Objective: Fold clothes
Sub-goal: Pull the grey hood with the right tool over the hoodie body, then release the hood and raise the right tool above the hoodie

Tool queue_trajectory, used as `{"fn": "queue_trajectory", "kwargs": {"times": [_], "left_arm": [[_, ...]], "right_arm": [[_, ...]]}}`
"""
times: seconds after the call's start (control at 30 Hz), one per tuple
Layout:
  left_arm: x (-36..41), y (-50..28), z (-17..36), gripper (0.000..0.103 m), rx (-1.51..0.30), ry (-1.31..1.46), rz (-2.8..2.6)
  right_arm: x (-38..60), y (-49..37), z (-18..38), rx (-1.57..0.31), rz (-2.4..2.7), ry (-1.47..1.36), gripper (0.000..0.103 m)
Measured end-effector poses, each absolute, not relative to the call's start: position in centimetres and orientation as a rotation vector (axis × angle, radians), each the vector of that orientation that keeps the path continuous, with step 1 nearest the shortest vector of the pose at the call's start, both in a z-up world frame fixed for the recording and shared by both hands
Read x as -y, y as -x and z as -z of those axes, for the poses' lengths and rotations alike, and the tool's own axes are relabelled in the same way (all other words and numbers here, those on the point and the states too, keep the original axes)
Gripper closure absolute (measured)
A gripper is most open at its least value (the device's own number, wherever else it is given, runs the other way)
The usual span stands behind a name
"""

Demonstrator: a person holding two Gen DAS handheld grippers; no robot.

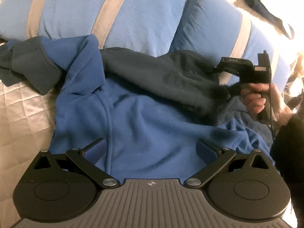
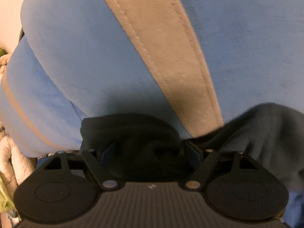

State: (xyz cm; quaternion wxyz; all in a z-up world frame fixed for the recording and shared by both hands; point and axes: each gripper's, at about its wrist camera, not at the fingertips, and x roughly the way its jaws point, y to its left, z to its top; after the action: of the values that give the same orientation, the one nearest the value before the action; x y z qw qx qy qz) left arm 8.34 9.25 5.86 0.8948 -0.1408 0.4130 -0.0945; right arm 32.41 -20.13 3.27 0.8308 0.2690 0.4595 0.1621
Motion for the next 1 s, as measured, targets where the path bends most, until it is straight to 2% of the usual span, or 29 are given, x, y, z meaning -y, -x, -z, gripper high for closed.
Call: {"fn": "queue_trajectory", "kwargs": {"times": [0.03,0.07,0.13,0.3,0.4,0.43,0.47,0.5,0.57,0.67,0.73,0.87,1.0], "left_arm": [[-9.2,-8.4,-5.7,0.000,-0.862,0.290,0.196],[-9.2,-8.5,-5.6,0.000,-0.867,0.291,0.197],[-9.1,-8.5,-5.5,0.000,-0.871,0.291,0.200],[-8.9,-8.4,-5.5,0.000,-0.861,0.283,0.209],[-8.9,-8.4,-5.5,0.000,-0.864,0.280,0.205],[-8.9,-8.5,-5.4,0.000,-0.865,0.280,0.204],[-8.9,-8.5,-5.4,0.000,-0.866,0.279,0.203],[-8.8,-8.5,-5.4,0.000,-0.867,0.278,0.202],[-8.9,-8.4,-5.5,0.000,-0.866,0.278,0.205],[-8.8,-8.2,-5.8,0.000,-0.858,0.278,0.209],[-8.8,-8.0,-5.9,0.000,-0.852,0.278,0.214],[-8.8,-7.6,-6.3,0.000,-0.826,0.281,0.218],[-8.9,-7.1,-6.9,0.000,-0.782,0.280,0.206]], "right_arm": [[20.0,-32.1,-3.9,-0.931,-0.364,-0.552,0.073],[19.8,-31.6,-4.7,-0.880,-0.384,-0.531,0.083],[19.4,-30.8,-6.2,-0.778,-0.422,-0.488,0.087],[15.4,-25.7,-10.8,-0.317,-0.426,-0.087,0.088],[13.2,-26.0,-9.5,-0.267,-0.380,0.132,0.086],[13.0,-26.1,-9.1,-0.277,-0.346,0.201,0.083],[12.4,-26.3,-8.1,-0.295,-0.305,0.259,0.059],[12.3,-27.1,-7.3,-0.318,-0.261,0.308,0.055],[12.4,-26.9,-7.0,-0.325,-0.204,0.313,0.029],[13.0,-26.0,-7.3,-0.328,-0.124,0.289,0.006],[13.8,-24.3,-8.3,-0.334,-0.070,0.234,0.000],[15.5,-20.4,-10.0,-0.464,0.023,0.090,0.000],[14.7,-16.1,-8.1,-0.564,-0.025,0.024,0.000]]}}
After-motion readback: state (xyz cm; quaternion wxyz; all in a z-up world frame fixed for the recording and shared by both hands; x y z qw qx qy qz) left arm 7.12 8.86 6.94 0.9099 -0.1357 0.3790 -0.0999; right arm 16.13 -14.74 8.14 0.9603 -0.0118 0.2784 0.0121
